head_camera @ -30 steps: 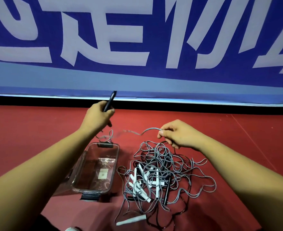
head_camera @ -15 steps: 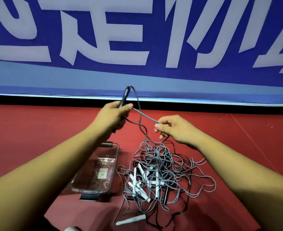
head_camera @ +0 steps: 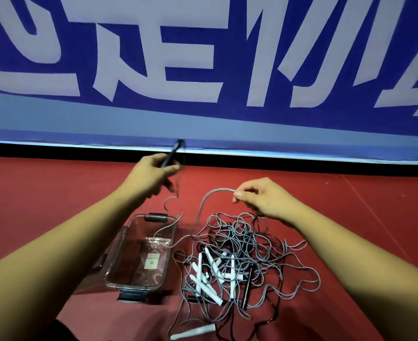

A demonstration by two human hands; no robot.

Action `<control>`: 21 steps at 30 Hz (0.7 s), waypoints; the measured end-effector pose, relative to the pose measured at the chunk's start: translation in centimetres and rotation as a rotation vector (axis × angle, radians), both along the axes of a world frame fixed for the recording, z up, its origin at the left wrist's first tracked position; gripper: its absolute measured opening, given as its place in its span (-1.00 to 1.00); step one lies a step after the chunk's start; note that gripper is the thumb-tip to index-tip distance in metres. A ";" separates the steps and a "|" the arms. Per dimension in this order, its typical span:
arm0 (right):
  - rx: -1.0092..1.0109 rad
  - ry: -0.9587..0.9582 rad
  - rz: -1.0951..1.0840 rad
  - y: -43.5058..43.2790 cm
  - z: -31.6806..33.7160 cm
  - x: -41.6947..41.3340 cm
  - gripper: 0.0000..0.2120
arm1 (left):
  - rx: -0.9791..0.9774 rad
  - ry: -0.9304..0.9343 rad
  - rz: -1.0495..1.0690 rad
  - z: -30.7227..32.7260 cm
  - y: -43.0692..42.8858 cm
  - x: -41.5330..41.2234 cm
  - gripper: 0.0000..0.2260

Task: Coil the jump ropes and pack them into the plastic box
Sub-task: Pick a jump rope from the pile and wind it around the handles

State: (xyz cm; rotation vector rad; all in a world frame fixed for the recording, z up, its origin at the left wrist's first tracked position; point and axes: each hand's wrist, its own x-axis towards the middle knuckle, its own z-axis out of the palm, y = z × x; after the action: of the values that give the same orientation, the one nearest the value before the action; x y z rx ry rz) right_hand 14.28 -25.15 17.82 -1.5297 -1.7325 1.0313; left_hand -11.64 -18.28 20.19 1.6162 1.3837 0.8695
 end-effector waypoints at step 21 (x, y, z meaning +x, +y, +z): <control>-0.132 -0.114 -0.039 0.0 -1.9 3.6 -0.72 | -0.096 0.104 0.237 0.1 1.3 -2.6 -0.90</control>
State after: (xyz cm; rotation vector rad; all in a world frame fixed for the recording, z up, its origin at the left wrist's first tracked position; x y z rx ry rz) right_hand 17.88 -25.18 15.94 -1.7283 -1.7332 1.0755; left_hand -14.29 -17.00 20.32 1.4619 1.6903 0.8499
